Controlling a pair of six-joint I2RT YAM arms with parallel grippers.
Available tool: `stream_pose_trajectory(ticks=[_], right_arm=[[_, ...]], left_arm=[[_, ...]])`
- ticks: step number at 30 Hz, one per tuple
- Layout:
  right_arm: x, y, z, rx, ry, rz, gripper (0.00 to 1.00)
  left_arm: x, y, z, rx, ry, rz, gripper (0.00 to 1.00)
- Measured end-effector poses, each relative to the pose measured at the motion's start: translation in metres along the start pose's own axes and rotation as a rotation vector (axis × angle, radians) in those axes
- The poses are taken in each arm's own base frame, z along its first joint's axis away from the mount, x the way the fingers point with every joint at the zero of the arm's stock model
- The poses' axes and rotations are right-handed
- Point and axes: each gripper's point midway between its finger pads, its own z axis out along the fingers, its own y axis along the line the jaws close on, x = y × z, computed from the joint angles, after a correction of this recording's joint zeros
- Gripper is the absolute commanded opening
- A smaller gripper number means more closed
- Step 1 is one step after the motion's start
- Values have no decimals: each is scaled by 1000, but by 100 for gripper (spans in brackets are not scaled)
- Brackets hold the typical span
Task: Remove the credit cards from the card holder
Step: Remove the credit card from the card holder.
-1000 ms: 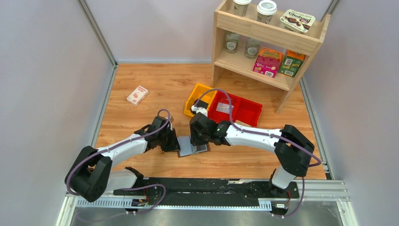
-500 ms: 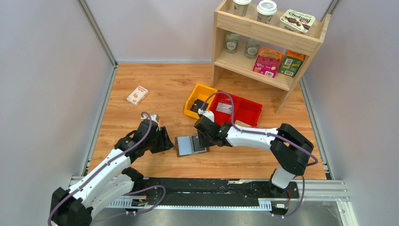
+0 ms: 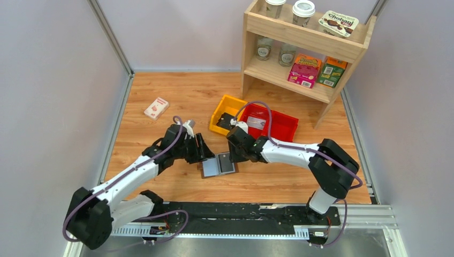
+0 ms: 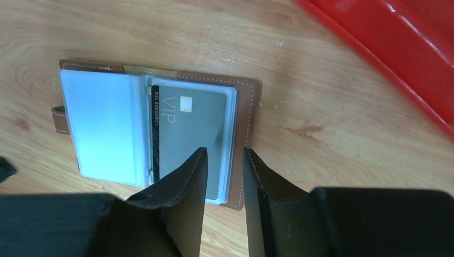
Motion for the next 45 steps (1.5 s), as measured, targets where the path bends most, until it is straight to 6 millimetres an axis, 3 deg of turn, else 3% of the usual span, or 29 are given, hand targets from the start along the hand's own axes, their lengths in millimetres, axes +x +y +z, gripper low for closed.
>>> stream_pose_trajectory(ticks=[11,23,36,45], right_arm=[[-9,0,7,-92,5,63,28],[10,5,16,-167,54,85,26],[11,9,18,-205,51,116,25],[10,10,18,-210,48,125,25]], left_arm=[[13,21,50,-41,122,-62,47],[26,36,69,-41,155,-99,46],[27,29,79,8,172,-145,39],[26,22,70,36,148,-157,23]])
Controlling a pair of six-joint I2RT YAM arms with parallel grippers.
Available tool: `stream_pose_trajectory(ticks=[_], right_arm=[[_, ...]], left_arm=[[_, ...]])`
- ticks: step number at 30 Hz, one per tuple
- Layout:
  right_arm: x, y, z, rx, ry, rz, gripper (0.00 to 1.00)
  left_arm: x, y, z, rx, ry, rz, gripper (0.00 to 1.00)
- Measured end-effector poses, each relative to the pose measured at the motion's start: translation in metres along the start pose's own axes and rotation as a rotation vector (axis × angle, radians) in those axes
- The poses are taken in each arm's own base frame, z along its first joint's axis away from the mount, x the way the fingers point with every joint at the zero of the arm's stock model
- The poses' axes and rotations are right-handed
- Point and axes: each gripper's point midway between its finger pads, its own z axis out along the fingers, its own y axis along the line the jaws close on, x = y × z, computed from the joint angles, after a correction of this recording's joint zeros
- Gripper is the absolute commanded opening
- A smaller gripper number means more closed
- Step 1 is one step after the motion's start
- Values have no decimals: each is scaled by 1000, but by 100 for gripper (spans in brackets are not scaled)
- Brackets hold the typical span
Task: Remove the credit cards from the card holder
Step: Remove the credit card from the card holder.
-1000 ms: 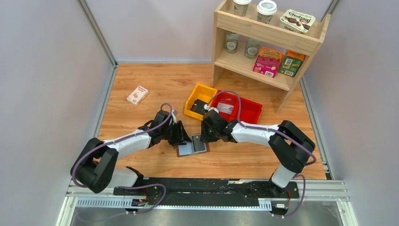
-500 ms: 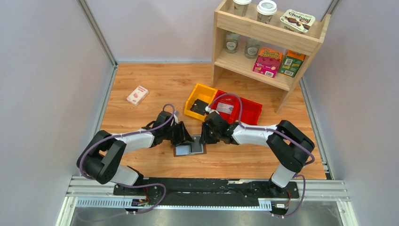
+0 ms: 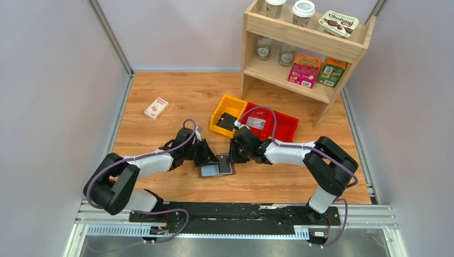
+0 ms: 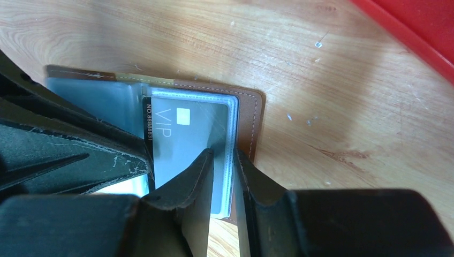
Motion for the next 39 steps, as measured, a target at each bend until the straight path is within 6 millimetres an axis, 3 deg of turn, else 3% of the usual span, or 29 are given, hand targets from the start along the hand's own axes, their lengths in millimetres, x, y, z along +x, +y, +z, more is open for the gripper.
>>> stream_pose_trajectory(ticks=[8,22,39], right_arm=[[1,2,1,-20,-5,10,25],[0,2,4,-66,-25,73,22],[-7,1,7,-102,-74,143,20]], left_arm=[[3,1,-3,29,-24,-14,18],[2,5,4,44,-40,-87,24],[-2,8,11,113,-97,-194,21]])
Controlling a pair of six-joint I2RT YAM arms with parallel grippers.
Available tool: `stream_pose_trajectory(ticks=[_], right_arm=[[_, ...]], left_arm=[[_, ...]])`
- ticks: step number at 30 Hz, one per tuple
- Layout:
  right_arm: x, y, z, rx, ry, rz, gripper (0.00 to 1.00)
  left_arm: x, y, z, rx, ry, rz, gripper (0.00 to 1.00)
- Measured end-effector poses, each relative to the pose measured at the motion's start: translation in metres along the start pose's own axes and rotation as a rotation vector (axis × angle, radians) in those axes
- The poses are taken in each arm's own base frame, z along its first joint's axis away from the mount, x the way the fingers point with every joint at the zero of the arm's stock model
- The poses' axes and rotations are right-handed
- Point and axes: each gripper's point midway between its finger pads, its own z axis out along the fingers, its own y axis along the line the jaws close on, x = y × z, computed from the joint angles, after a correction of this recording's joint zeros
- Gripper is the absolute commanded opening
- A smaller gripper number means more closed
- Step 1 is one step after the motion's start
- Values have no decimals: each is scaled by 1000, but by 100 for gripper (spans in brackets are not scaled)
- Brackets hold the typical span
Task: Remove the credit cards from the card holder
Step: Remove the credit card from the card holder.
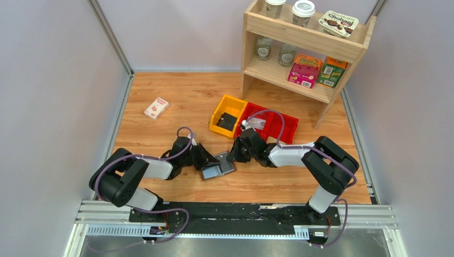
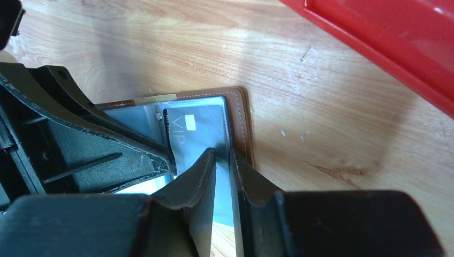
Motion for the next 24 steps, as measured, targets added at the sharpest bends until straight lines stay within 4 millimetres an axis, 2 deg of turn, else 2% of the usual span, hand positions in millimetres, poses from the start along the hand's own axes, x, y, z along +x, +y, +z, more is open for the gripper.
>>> stream_pose_trajectory(ticks=[10,17,21,24], right_arm=[[-2,4,1,-13,-9,19,19],[-2,5,2,-21,-8,30,19],[-2,5,2,-27,-10,36,19],[-1,5,2,-26,-13,39,19]], left_arm=[[-8,-24,-10,88,-53,35,12],[-10,-22,-10,94,-76,39,11],[-11,-20,-8,87,-79,38,1],[-11,-19,-7,83,-77,36,0]])
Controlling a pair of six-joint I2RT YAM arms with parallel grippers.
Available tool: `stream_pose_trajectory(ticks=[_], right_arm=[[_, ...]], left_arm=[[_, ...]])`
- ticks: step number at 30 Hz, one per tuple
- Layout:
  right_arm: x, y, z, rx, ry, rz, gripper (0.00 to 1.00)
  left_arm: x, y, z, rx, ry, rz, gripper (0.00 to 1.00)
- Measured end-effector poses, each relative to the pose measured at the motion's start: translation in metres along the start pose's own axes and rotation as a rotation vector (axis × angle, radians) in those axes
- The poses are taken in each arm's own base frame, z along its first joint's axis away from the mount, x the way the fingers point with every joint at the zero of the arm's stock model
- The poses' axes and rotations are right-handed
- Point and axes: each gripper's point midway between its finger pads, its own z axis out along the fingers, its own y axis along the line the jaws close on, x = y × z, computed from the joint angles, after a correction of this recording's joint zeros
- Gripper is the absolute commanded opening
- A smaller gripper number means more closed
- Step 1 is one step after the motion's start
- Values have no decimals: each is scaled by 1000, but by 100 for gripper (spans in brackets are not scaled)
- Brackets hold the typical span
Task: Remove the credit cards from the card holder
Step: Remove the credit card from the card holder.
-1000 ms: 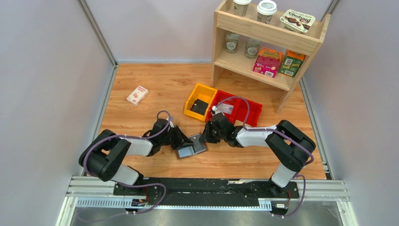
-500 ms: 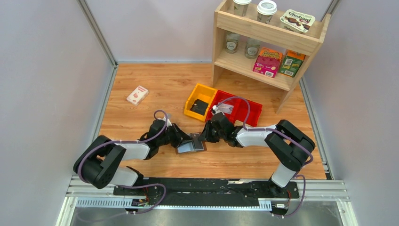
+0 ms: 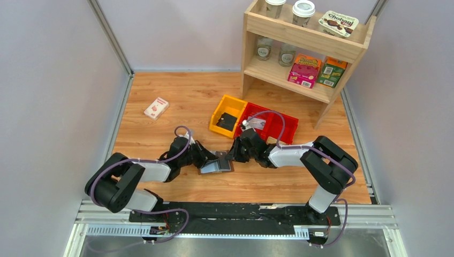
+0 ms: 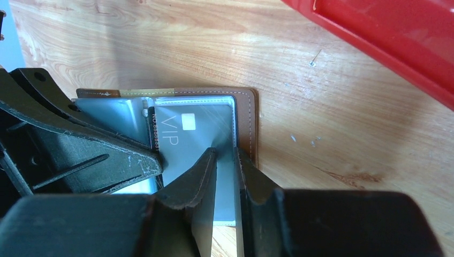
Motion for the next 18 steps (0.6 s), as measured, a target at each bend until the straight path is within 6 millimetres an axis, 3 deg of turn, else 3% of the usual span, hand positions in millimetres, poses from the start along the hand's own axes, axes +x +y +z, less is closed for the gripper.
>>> stream_pose_trajectory(ticks=[5,18], right_arm=[[1,-1,0,5,2,4,16],[17,11,13,-38,75,36,14]], left_arm=[[0,4,-2,-25,-6,-2,0],[0,25,-34,-187,-64,-3,0]])
